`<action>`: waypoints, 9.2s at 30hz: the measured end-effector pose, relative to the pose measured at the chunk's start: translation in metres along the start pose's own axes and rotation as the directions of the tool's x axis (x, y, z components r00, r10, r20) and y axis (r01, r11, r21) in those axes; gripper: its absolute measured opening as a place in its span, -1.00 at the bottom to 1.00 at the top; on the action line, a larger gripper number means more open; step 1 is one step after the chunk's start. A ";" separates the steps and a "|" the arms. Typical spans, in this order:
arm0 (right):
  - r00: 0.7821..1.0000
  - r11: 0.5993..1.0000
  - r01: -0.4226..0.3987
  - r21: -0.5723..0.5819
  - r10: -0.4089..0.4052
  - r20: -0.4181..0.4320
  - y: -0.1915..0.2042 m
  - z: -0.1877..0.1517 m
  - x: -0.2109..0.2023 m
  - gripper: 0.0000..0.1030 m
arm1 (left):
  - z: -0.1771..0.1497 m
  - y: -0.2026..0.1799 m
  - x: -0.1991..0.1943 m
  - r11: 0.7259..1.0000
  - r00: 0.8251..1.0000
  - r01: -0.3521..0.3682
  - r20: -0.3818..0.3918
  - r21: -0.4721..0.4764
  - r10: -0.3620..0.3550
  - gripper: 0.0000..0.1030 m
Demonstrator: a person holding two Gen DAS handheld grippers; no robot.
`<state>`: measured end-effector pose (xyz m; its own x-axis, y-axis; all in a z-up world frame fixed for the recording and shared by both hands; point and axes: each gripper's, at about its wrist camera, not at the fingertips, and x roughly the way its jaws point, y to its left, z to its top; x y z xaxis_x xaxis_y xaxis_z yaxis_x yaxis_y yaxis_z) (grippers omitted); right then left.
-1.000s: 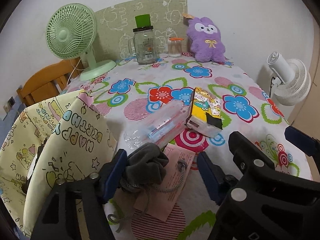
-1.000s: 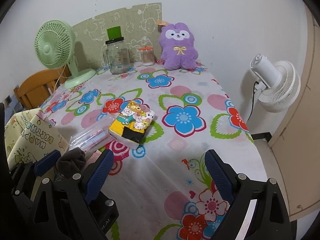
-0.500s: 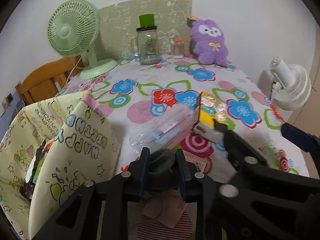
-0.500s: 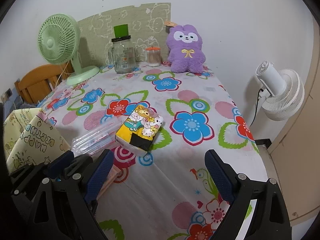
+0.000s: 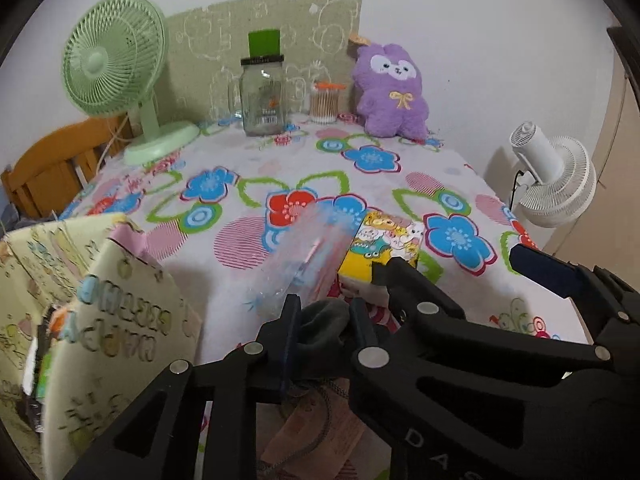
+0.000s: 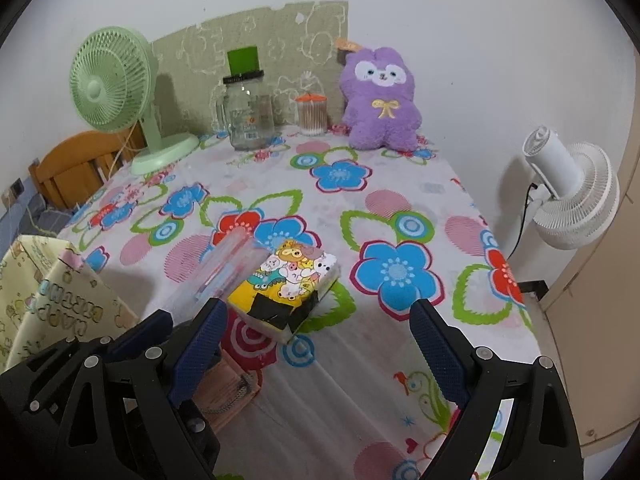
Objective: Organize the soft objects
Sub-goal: 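Move the right tool to the yellow cartoon snack bag while the left holds the pouch, then close the right tool on the yellow snack bag and lift it, then carry the gray pouch and yellow snack bag toward the cardboard box, then lower the pouch and snack bag into the box and open both tools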
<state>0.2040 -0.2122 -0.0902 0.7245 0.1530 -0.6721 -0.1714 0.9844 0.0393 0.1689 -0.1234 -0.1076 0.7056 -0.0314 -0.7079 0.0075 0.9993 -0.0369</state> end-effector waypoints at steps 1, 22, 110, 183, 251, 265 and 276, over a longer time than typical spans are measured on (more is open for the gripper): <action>1.000 1.000 -0.002 0.001 0.002 -0.005 0.000 -0.001 0.003 0.83 | 0.000 0.000 0.001 1.000 1.000 0.002 0.001 -0.002 -0.002 -0.53; 0.986 0.990 -0.125 0.058 0.131 -0.104 0.000 -0.001 0.033 -0.12 | -0.002 0.001 0.012 0.999 0.999 0.042 -0.029 -0.005 -0.042 -0.12; 0.996 1.000 -0.016 0.003 0.016 -0.085 -0.008 -0.019 -0.003 -0.56 | -0.016 0.002 -0.010 0.995 0.995 -0.096 -0.025 0.027 0.097 -0.39; 0.999 1.000 0.004 0.027 -0.006 0.050 0.009 -0.012 -0.096 0.14 | -0.011 -0.007 -0.101 0.996 0.995 0.024 0.093 0.091 -0.032 -0.49; 0.969 0.967 -0.217 -0.131 0.230 0.094 0.179 0.005 -0.094 0.14 | -0.009 0.172 -0.104 0.991 0.986 -0.136 0.094 -0.020 0.137 0.00; 0.961 0.950 -0.263 -0.169 0.273 0.041 0.195 0.003 -0.069 0.18 | -0.019 0.183 -0.093 0.992 0.992 -0.122 0.038 -0.040 0.123 0.75; 0.948 0.933 -0.310 -0.184 0.318 0.015 0.206 0.002 -0.061 0.51 | -0.022 0.184 -0.102 0.993 0.992 -0.113 0.044 -0.044 0.115 0.82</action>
<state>0.1261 -0.0188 -0.0401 0.6420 0.4595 -0.6138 -0.5076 0.8547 0.1088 0.0829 0.0635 -0.0574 0.7320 0.0848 -0.6760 -0.1037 0.9945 0.0125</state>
